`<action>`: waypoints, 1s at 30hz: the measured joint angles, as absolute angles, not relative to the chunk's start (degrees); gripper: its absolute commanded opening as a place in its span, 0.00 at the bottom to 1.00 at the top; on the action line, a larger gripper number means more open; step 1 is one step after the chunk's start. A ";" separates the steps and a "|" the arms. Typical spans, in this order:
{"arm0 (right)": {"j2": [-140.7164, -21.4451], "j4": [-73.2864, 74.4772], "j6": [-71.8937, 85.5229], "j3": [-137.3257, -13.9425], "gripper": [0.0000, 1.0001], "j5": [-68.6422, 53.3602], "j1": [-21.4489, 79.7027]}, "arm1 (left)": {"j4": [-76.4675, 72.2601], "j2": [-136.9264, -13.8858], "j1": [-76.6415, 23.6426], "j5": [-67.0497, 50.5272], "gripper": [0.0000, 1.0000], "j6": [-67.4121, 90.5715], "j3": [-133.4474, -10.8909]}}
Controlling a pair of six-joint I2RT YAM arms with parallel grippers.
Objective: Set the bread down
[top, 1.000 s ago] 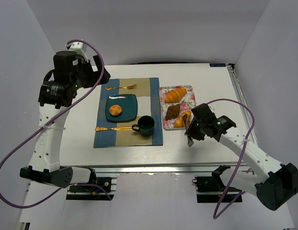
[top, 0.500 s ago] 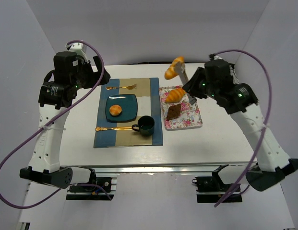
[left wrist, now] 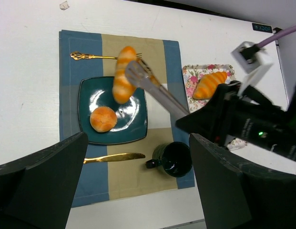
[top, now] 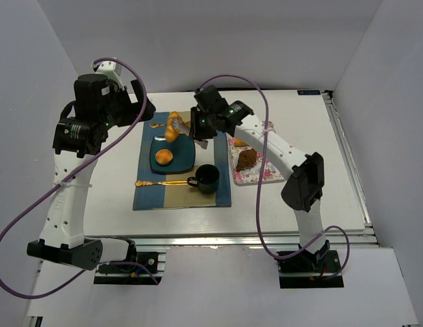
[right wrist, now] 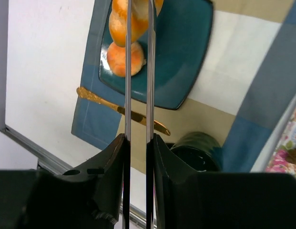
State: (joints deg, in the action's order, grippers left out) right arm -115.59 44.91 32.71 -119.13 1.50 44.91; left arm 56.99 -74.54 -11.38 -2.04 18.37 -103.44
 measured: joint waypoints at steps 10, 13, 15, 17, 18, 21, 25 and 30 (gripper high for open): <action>-115.11 46.89 30.46 -115.22 0.22 1.41 46.50 | 56.99 -74.50 -11.38 -1.37 0.98 18.02 -103.37; -114.59 47.22 29.98 -112.60 0.24 1.13 46.24 | 57.01 -74.35 -11.38 -1.28 0.98 18.04 -102.78; -114.59 47.59 29.74 -111.81 0.31 0.58 46.19 | 57.01 -74.37 -11.38 -1.28 0.98 18.04 -102.63; -114.59 48.16 29.63 -111.63 0.40 0.19 46.26 | 57.01 -74.35 -11.38 -1.26 0.98 18.04 -102.59; -114.59 48.25 29.50 -111.63 0.44 -0.01 46.30 | 57.01 -74.35 -11.38 -1.26 0.98 18.04 -102.59; -114.59 48.21 29.39 -111.63 0.53 -0.30 46.52 | 57.01 -74.35 -11.38 -1.26 0.98 18.02 -102.52; -114.59 48.21 29.32 -111.63 0.56 -0.23 46.63 | 57.01 -74.32 -11.38 -1.28 0.98 18.04 -102.45; -114.39 48.36 29.43 -111.66 0.55 1.13 46.65 | 57.01 -74.30 -11.38 -1.28 0.98 18.04 -102.45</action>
State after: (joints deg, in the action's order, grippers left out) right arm -114.39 48.36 29.43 -111.66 1.13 46.65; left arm 57.01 -74.30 -11.38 -1.28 18.04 -102.45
